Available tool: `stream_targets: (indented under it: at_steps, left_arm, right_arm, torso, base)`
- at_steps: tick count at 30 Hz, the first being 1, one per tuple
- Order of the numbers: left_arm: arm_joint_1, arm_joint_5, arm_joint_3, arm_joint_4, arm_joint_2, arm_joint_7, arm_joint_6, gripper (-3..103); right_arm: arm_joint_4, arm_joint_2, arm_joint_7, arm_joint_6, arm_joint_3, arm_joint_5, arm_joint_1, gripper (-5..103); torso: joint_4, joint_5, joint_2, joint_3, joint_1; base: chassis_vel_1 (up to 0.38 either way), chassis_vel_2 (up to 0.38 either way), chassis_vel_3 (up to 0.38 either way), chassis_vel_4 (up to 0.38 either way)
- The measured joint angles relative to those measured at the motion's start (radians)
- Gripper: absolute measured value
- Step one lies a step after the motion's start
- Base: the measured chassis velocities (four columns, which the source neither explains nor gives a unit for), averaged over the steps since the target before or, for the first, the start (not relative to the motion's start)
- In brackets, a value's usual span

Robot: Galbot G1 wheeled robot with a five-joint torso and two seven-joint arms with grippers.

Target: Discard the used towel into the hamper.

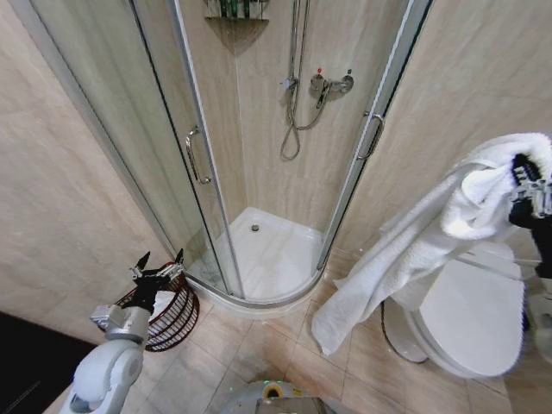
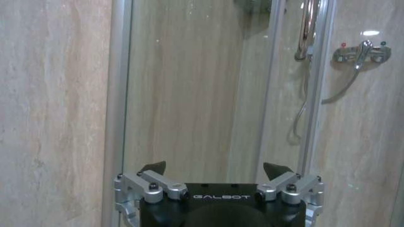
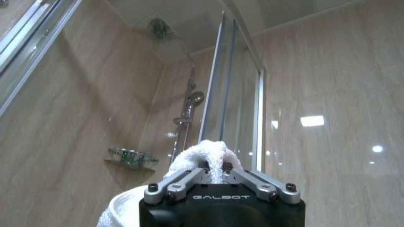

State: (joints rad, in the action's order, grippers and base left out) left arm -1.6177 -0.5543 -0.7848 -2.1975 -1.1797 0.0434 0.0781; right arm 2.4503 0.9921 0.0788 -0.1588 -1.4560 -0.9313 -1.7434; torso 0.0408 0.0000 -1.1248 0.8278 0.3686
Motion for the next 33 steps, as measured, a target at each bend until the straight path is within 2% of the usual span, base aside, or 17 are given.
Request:
stream_targets:
  at_steps: [14,17,33]
  left_arm:
    - [0.0,0.0,0.0,0.0,0.0,0.0,0.0,100]
    - [0.0,0.0,0.0,0.0,0.0,0.0,0.0,100]
    - [0.0,0.0,0.0,0.0,0.0,0.0,0.0,100]
  right_arm:
    - [0.001,0.001,0.0,0.001,-0.005,-0.008,-0.002,4]
    - [0.001,0.004,0.001,0.0,-0.006,-0.01,-0.004,4]
    - [0.003,0.006,0.008,-0.004,-0.013,-0.014,-0.015,4]
  torso:
    - [0.0,0.0,-0.062,0.033,0.029]
    - [0.0,0.0,-0.088,0.046,0.041]
    - [0.0,0.0,-0.166,0.088,0.078]
  base:
    - [0.0,0.0,0.0,0.0]
    - [0.0,0.0,0.0,0.0]
    - [0.0,0.0,0.0,0.0]
